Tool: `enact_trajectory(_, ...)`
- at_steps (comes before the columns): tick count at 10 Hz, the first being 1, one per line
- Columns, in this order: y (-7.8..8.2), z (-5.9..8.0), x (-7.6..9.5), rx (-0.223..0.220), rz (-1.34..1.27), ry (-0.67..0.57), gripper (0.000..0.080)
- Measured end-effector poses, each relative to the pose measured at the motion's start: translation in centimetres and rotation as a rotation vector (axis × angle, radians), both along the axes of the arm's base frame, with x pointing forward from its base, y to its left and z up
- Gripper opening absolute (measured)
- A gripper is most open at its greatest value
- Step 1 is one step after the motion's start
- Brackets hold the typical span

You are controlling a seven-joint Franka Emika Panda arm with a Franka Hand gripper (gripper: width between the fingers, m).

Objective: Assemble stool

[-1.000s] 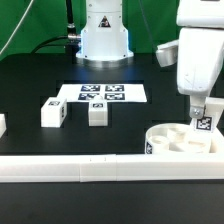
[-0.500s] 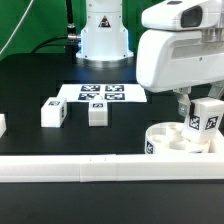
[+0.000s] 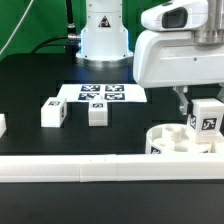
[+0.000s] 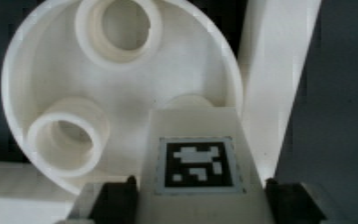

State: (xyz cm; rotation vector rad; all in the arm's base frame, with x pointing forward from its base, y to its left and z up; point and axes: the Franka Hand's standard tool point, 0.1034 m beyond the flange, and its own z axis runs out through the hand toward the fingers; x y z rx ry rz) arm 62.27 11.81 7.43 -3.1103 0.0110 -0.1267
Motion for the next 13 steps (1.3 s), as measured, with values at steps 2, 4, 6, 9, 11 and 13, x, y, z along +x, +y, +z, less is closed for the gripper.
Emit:
enact_trajectory(2, 0.06, -0.05, -0.06, 0.022, -0.17, 0.007, 0.0341)
enact_trajectory(4, 0.13, -0.14, -0.29, 0.079, -0.466, 0.004, 0.0341)
enact_trajectory(6, 0.04, -0.24, -0.27, 0.146, -0.736, 0.025, 0.0341)
enact_trajectory(9, 0.58, -0.3, -0.38, 0.179, -1.038, 0.053, 0.0341)
enact_trajectory(11, 0.71, -0.29, -0.39, 0.203, -1.148, 0.071, 0.0341)
enact_trajectory(13, 0.83, -0.28, -0.38, 0.221, -1.24, 0.086, 0.0341)
